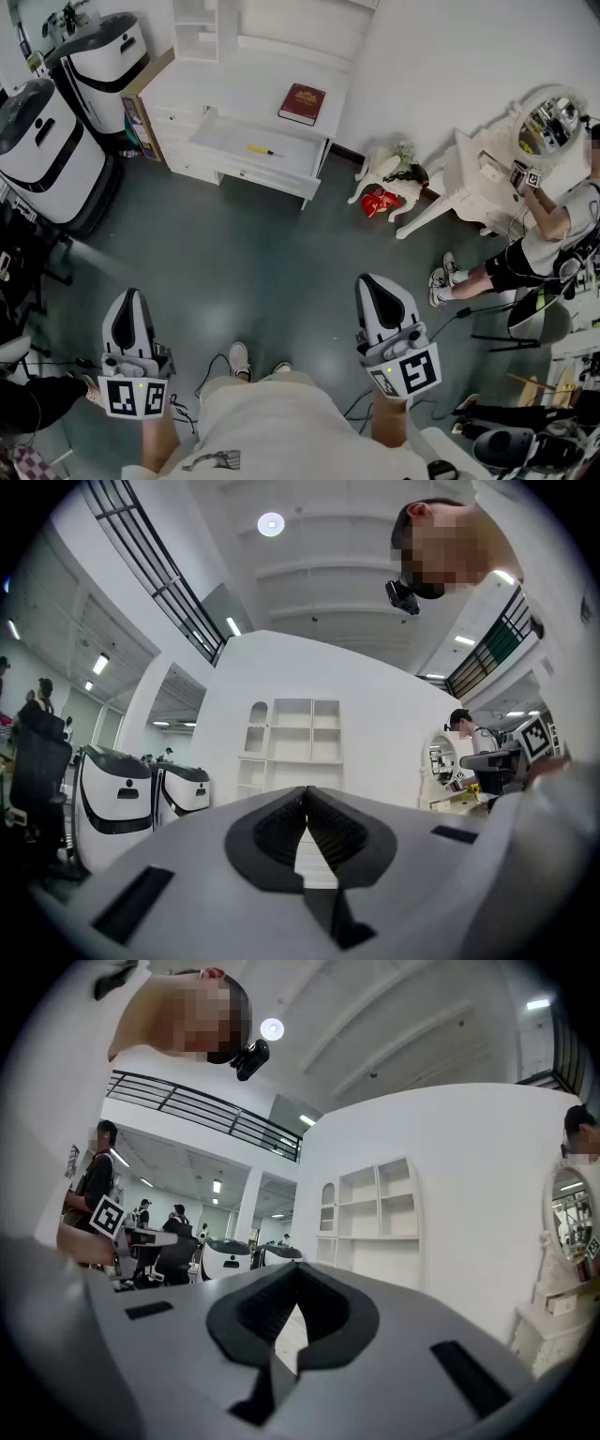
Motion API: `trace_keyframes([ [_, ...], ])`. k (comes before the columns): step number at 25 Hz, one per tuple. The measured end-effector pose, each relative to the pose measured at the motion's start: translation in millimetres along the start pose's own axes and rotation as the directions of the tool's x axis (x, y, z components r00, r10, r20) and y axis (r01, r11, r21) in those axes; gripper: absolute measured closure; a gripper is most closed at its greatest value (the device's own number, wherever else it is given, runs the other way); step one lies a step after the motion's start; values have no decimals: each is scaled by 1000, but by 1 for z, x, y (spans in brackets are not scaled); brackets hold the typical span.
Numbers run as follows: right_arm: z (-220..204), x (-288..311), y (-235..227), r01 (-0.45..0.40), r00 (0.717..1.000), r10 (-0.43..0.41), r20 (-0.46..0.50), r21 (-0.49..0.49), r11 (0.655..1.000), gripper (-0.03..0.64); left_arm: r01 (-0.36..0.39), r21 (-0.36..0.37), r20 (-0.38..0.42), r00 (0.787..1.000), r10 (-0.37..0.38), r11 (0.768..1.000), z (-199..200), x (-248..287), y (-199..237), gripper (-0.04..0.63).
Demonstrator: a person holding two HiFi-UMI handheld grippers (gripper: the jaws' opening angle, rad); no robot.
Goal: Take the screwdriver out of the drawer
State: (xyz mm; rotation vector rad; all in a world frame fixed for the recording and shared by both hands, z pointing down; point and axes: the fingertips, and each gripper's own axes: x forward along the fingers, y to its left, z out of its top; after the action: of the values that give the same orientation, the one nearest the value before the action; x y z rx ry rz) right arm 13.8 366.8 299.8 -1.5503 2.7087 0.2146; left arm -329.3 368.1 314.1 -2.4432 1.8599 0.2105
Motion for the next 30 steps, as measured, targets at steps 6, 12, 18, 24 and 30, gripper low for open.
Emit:
trace_keyframes([
  [6, 10, -23, 2, -23, 999, 23, 29, 10, 1000, 607, 1, 17, 14, 1000, -1, 1000, 10, -21, -28, 578],
  [12, 11, -51, 7, -46, 998, 44, 53, 23, 999, 607, -8, 43, 19, 1000, 7, 999, 17, -45, -49, 578],
  [18, 10, -83, 23, -149, 985, 142, 97, 69, 986, 607, -4, 48, 36, 999, 2, 999, 14, -55, -65, 575],
  [24, 2, -109, 6, -108, 992, 103, 78, 60, 992, 607, -14, 71, 26, 1000, 12, 997, 5, -51, -81, 432],
  [30, 6, -111, -8, -101, 993, 95, 75, 72, 992, 607, -35, 94, 19, 999, 33, 995, 13, -39, -87, 257],
])
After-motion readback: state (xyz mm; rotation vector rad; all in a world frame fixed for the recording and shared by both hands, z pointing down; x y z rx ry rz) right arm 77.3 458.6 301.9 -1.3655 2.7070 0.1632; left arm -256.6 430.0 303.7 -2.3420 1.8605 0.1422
